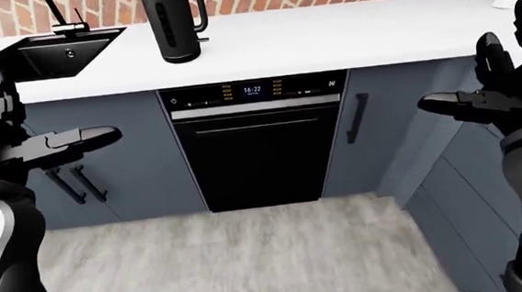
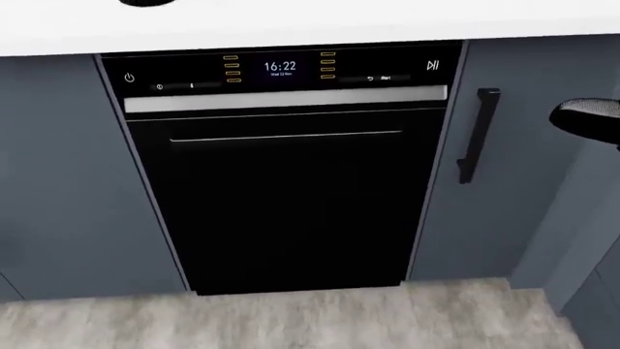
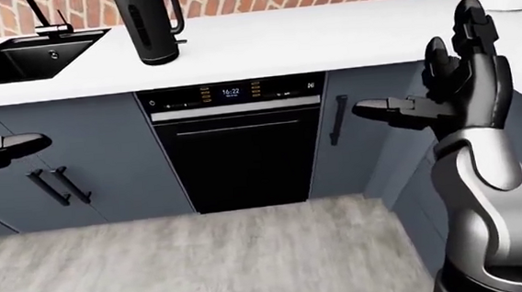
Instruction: Press the button to open the lid of the electric kettle.
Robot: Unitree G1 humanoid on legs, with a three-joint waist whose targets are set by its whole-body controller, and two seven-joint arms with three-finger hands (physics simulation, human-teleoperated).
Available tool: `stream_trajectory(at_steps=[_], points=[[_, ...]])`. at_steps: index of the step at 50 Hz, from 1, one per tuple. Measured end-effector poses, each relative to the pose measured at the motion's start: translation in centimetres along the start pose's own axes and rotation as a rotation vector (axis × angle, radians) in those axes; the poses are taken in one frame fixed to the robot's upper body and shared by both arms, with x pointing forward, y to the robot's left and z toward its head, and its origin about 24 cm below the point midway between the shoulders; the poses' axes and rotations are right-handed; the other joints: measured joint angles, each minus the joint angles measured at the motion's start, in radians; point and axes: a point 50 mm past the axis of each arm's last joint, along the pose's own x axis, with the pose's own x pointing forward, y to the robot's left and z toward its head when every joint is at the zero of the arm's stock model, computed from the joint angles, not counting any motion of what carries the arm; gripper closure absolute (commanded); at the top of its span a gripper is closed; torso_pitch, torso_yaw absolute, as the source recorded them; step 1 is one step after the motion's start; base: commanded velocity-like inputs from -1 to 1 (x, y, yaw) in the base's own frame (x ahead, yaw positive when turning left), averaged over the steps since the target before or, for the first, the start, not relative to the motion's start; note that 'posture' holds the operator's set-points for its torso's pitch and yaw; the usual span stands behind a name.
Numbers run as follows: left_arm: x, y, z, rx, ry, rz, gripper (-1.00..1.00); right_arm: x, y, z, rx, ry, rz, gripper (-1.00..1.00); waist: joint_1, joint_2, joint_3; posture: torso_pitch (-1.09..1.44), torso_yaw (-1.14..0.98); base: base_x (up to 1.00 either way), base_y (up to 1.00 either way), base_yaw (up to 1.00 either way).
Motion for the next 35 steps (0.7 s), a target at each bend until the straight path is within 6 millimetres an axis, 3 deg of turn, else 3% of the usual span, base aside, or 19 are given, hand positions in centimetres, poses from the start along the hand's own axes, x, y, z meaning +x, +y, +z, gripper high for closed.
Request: stream_trajectory(at_steps=[4, 6, 8, 12, 19, 22, 24, 27, 31, 35], points=[[-0.1, -0.2, 0.4, -0.002, -0.022, -0.011, -1.00, 0.0, -0.3, 0.0, -0.004, 0.001, -0.019, -1.00, -0.004, -0.012, -0.002, 0.00, 0.00, 0.05, 0.20, 0.00], [-0.1, -0.1, 0.3, -0.001, -0.019, -0.007, -1.00, 0.0, -0.2, 0.2, -0.007, -0.009, -0.012, -1.00, -0.007, 0.005, 0.006, 0.00, 0.00, 0.13, 0.21, 0.00], [-0.1, 0.1, 0.4, 0.002, -0.020, 0.002, -1.00, 0.0, 0.0, 0.6, -0.008, -0.032, 0.000, -1.00, -0.010, 0.040, 0.011, 0.00, 0.00, 0.14, 0.20, 0.00], [-0.1, 0.6, -0.1, 0.008, 0.003, 0.033, -1.00, -0.1, 0.6, 0.0, 0.006, -0.009, 0.033, -1.00, 0.004, 0.043, 0.023, 0.00, 0.00, 0.14, 0.20, 0.00], [0.0, 0.4, 0.4, 0.007, -0.019, 0.021, -1.00, 0.0, 0.4, 0.3, 0.003, -0.018, 0.023, -1.00, 0.004, -0.028, 0.018, 0.00, 0.00, 0.14, 0.21, 0.00], [0.0, 0.4, 0.4, 0.008, -0.018, 0.021, -1.00, -0.1, 0.5, 0.5, 0.003, -0.029, 0.028, -1.00, 0.008, -0.071, 0.012, 0.00, 0.00, 0.15, 0.20, 0.00], [-0.1, 0.1, 0.2, 0.002, -0.014, 0.011, -1.00, -0.1, 0.2, 0.4, 0.001, -0.025, 0.017, -1.00, -0.005, -0.059, 0.014, 0.00, 0.00, 0.14, 0.20, 0.00], [-0.1, -0.2, -0.3, 0.000, 0.014, -0.013, -1.00, -0.1, -0.2, -0.4, -0.003, 0.013, -0.009, -1.00, -0.004, -0.068, 0.003, 0.00, 0.00, 0.15, 0.20, 0.00], [0.0, 0.0, 0.3, 0.002, -0.013, -0.006, -1.00, -0.1, 0.0, 0.2, -0.006, -0.015, -0.001, -1.00, -0.002, -0.027, 0.006, 0.00, 0.00, 0.14, 0.20, 0.00], [-0.1, 0.0, 0.6, 0.003, -0.035, -0.006, -1.00, -0.1, 0.1, 0.4, -0.006, -0.025, 0.004, -1.00, -0.011, 0.049, 0.001, 0.00, 0.00, 0.15, 0.20, 0.00]])
